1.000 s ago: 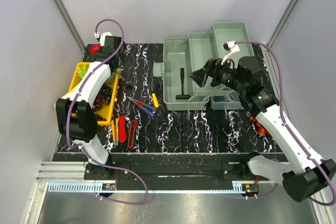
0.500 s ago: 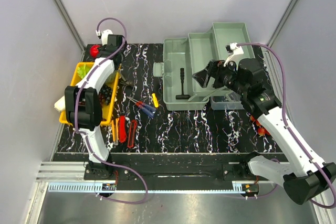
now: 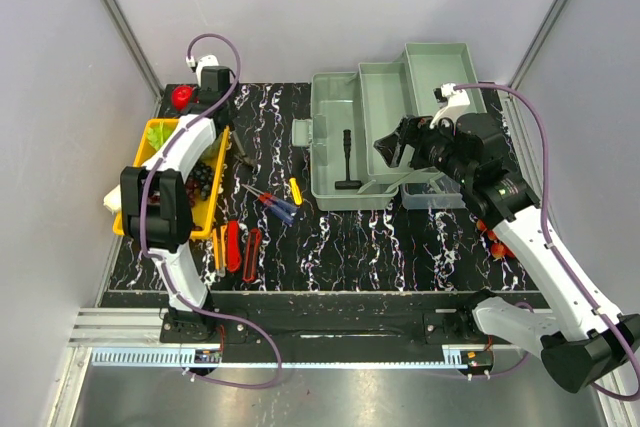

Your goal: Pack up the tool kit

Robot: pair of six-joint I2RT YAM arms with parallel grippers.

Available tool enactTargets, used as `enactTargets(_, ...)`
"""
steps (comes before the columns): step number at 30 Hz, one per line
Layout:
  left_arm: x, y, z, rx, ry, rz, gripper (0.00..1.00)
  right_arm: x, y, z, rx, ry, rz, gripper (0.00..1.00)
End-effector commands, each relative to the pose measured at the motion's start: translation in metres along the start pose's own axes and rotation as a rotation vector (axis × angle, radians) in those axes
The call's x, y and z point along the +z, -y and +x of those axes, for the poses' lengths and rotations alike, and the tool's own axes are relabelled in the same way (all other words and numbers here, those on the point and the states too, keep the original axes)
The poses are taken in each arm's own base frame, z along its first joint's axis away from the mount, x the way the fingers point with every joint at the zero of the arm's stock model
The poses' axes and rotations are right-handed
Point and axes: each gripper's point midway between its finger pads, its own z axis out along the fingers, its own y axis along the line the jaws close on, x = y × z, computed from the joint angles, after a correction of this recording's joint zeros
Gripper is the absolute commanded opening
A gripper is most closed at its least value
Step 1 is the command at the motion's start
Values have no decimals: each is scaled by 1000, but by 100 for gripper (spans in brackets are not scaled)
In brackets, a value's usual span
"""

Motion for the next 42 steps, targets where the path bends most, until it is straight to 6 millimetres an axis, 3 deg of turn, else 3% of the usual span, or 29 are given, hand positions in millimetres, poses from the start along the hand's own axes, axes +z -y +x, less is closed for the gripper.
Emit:
enactTargets(1,-34,35,-21,-71,1,209,0,-11,-4,-24,-33,67,14,94)
enactTargets(5,-45,43,-17,-112,-38,261,0,-11,-3,-20,-25,60,18,94)
enactTargets(8,-62,53,-31,-130,-24,331,0,-14,-3,-20,-18,59,19,94)
enactTargets(16,-145,89,-100,-165,112,621,0,-20,-6,-23,-8,72,13,94)
enactTargets(20,-191,106,-119,-190,121,787,0,-18,-39,-16,-56,7,-180,95)
enactTargets(26,-284,138,-124,-91,168,1159,0,-10,-90,-28,-118,-33,-464,89)
enactTargets(30,-323,143,-118,-62,195,1257,0,-6,-126,-54,-159,2,-637,88)
enactTargets(33,-346,145,-115,-81,166,1309,0,7,-147,-52,-178,-35,-718,89)
enactTargets(37,-360,141,-108,-99,144,1310,0,26,-165,-46,-220,-36,-738,92)
enactTargets(42,-382,137,-102,-92,131,1352,0,50,-167,-44,-201,-28,-671,88)
